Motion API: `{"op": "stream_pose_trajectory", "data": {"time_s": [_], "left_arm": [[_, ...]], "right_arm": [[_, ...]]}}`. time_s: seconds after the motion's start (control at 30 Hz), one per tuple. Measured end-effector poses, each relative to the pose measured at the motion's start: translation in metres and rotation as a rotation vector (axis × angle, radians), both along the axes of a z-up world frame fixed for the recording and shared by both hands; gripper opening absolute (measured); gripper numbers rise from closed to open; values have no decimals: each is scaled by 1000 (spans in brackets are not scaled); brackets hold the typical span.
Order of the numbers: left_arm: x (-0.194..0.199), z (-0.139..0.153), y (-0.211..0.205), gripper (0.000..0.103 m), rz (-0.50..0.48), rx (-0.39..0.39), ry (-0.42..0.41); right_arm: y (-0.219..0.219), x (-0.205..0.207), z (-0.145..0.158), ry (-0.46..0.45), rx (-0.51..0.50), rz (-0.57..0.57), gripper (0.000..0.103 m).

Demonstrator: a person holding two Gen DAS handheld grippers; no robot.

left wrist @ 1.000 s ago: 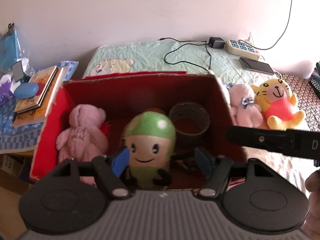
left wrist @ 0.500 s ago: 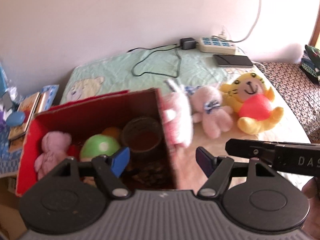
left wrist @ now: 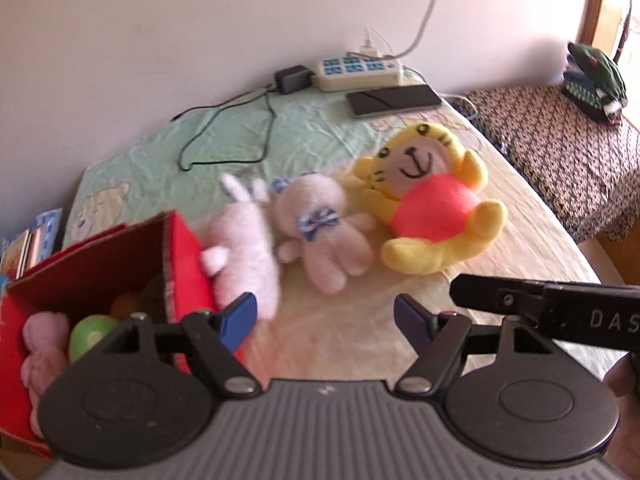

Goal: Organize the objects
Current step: 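Reach the right gripper to the yellow tiger plush and grasp its head, then carry the yellow tiger plush with the right gripper into the red box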

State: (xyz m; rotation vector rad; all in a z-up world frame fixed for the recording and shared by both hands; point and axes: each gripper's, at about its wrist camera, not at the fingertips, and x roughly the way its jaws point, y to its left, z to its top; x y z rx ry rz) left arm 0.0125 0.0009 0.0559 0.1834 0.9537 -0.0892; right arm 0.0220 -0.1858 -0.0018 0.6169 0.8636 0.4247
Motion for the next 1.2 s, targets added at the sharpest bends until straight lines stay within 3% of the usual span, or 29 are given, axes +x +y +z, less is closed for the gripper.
{"op": "stream_pose_trajectory", "data": {"time_s": [0.1,0.27,0.5,0.57,0.67,0.73,0.87,0.97,1.1,1.2], "left_arm": [[5,-6,-15,77,-27,13,6],[16,-21,-30,76,-68,-39,36],[35,-39,-26,74,-92,-255,110],[40,-40,-29,74,-105,-297,108],[48,-41,-32,80,-127,-361,97],[56,-47,-34,84,-145,-409,116],[67,-57,-40,84,-161,-430,132],[76,-63,-41,90,-170,-439,131],[90,-74,-44,91,-201,-415,140],[99,-84,-46,91,-206,-398,148]], "right_arm": [[-15,2,-5,10,-5,-32,42],[-38,5,-11,31,3,-79,42],[-68,27,-13,23,5,-165,43],[-72,36,-14,26,5,-182,46],[-72,54,-18,18,-3,-165,62],[-69,67,-23,14,-24,-142,62],[-70,89,-37,36,-43,-143,64],[-69,107,-50,64,-20,-110,64],[-56,126,-60,67,-51,-57,64],[-51,136,-70,83,-7,-27,66]]}}
